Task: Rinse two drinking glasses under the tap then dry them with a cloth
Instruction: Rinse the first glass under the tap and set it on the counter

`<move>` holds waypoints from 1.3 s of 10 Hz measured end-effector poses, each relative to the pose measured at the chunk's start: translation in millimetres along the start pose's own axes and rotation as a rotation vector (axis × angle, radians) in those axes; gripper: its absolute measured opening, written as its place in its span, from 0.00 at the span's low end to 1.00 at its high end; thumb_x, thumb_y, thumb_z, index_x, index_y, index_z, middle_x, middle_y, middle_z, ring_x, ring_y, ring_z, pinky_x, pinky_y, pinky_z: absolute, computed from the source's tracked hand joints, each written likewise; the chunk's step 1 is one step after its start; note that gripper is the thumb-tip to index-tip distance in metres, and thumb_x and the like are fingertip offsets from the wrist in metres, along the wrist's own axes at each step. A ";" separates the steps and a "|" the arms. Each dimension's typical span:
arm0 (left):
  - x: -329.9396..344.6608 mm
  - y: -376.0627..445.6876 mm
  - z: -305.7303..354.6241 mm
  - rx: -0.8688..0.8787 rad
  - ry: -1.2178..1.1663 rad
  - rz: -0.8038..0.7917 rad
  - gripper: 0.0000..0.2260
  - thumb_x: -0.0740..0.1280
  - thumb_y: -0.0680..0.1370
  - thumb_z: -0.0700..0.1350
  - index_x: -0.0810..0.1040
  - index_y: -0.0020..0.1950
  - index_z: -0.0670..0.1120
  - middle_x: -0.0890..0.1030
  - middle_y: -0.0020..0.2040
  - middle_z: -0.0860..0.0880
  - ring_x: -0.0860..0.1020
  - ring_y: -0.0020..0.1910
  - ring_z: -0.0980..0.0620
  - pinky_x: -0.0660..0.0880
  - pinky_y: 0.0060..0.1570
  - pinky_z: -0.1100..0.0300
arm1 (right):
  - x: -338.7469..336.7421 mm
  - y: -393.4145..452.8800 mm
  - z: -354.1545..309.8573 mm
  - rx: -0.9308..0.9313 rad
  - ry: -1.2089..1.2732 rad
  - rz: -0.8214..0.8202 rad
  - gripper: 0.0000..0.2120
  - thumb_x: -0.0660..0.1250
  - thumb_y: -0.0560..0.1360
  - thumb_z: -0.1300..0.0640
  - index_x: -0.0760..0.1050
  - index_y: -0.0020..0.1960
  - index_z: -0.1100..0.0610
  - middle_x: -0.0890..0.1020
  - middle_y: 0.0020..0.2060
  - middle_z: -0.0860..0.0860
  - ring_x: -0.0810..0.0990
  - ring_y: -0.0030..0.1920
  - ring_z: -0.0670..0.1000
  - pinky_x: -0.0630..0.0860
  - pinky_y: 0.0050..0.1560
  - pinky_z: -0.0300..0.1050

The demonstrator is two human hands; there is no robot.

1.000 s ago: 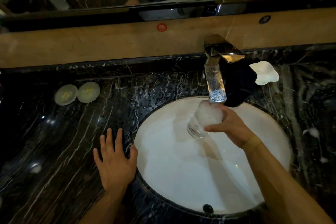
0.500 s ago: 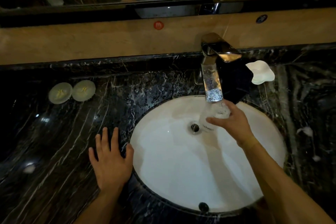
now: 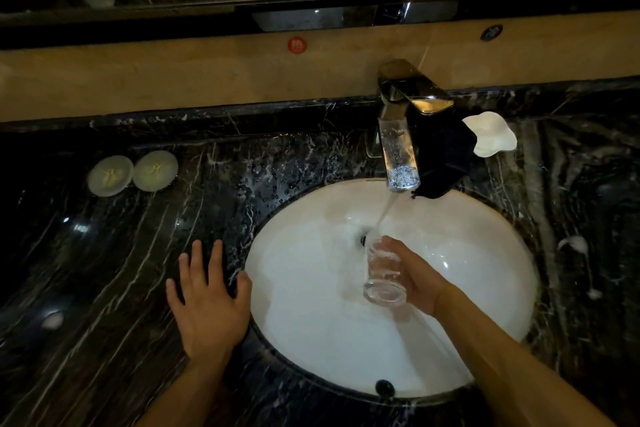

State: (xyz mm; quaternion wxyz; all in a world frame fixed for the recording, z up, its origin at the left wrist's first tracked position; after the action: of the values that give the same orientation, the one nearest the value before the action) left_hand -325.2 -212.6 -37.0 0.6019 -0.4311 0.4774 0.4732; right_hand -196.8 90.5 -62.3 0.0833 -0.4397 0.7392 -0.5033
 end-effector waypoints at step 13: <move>0.3 -0.3 0.2 -0.008 -0.001 0.005 0.31 0.54 0.77 0.60 0.61 0.79 0.52 0.58 0.81 0.45 0.53 0.80 0.44 0.51 0.75 0.37 | 17.4 -30.9 -95.5 -0.451 -0.740 0.238 0.33 0.81 0.62 0.46 0.76 0.64 0.53 0.80 0.55 0.45 0.79 0.55 0.50 0.76 0.58 0.47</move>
State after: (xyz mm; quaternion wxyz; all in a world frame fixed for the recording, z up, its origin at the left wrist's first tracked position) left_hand -324.8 -212.4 -37.2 0.5991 -0.4320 0.4765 0.4769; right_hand -243.8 138.5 14.3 0.3016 -0.5094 0.7961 -0.1255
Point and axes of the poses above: each hand's wrist, its own y-axis towards the middle knuckle, its own x-axis out of the palm, z = x × y, the point moved 2 cm from there along y, towards the middle knuckle
